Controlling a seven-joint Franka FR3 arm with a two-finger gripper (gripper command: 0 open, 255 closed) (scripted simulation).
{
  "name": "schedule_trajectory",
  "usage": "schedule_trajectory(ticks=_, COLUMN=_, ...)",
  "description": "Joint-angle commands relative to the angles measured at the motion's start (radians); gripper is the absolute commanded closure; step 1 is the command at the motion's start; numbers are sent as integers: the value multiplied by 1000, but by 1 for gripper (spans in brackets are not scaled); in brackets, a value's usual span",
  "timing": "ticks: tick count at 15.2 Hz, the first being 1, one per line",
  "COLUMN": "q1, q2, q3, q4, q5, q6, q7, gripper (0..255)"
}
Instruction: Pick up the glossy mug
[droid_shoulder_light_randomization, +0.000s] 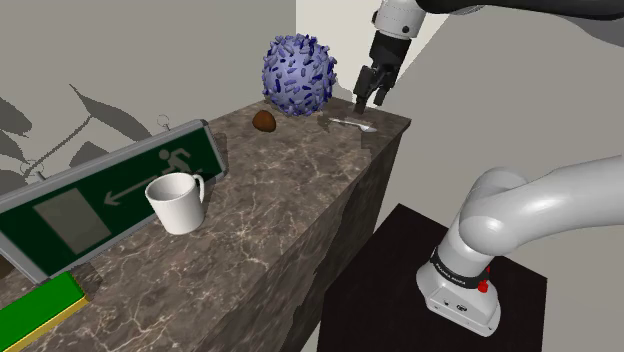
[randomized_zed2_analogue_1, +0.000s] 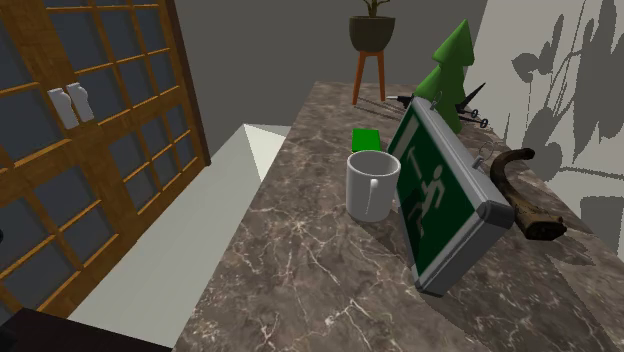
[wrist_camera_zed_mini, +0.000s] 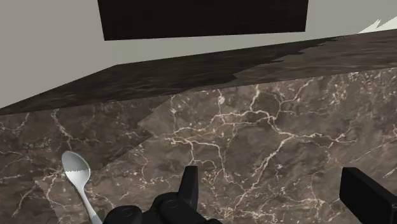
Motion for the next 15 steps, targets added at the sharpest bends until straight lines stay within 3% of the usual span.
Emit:
schedule_trajectory(ticks=1, q1=0, q2=0, q3=0, q4=0, q5=0, q6=0, q7=0, gripper=0)
schedule_trajectory(ticks=8, q1=37, q2=115, q3=161, q4=48, q5=51, q6=91, q7=153, gripper=0)
schedule_trajectory(ticks=15, q1=51, q2=280, q3=322, q4=155, q5=53, q6=170, q7=312, gripper=0)
